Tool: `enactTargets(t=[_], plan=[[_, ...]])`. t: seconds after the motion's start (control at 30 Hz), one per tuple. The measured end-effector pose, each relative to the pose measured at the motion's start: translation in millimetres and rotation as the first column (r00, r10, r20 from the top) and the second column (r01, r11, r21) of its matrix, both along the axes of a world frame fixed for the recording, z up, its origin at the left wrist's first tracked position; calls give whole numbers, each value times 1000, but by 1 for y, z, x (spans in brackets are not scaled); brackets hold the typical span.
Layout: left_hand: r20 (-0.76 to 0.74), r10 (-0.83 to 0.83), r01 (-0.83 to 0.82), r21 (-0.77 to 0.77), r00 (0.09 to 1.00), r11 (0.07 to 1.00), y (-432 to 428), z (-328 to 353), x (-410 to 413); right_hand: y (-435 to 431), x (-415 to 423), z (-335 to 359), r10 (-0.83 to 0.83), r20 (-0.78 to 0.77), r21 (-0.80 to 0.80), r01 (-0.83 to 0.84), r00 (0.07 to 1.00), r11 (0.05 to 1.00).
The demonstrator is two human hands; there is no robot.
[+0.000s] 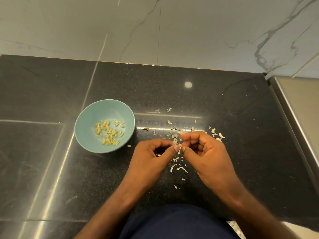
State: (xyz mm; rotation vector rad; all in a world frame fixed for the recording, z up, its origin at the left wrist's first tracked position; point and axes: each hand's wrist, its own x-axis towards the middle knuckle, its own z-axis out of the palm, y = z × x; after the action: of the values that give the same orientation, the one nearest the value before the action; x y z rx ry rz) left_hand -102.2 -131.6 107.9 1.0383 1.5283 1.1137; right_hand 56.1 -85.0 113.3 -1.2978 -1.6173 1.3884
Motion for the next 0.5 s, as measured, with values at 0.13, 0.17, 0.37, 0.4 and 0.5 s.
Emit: enactTargets(t=[0.13,0.17,0.37,0.4,0.5], plan=[[117,2,0,-12,993,1000,0,-2,1,-4,-1,3,30,65,96,-36,997,995],[122,0,1,-12,993,1000,-1,-3,1,-4,-1,4,37,83,124,-47,996,991],[190,1,2,-19,982,1000,-1,-3,0,-5,-1,3,49,111,210,-72,993,975],[192,-1,4,-17,981,1000,-1,-2,0,-5,-1,3,42,109,225,-66,993,972],[168,6,-4,-11,986,1000,-1,-3,0,-4,-1,2,51,109,280,-80,993,957]])
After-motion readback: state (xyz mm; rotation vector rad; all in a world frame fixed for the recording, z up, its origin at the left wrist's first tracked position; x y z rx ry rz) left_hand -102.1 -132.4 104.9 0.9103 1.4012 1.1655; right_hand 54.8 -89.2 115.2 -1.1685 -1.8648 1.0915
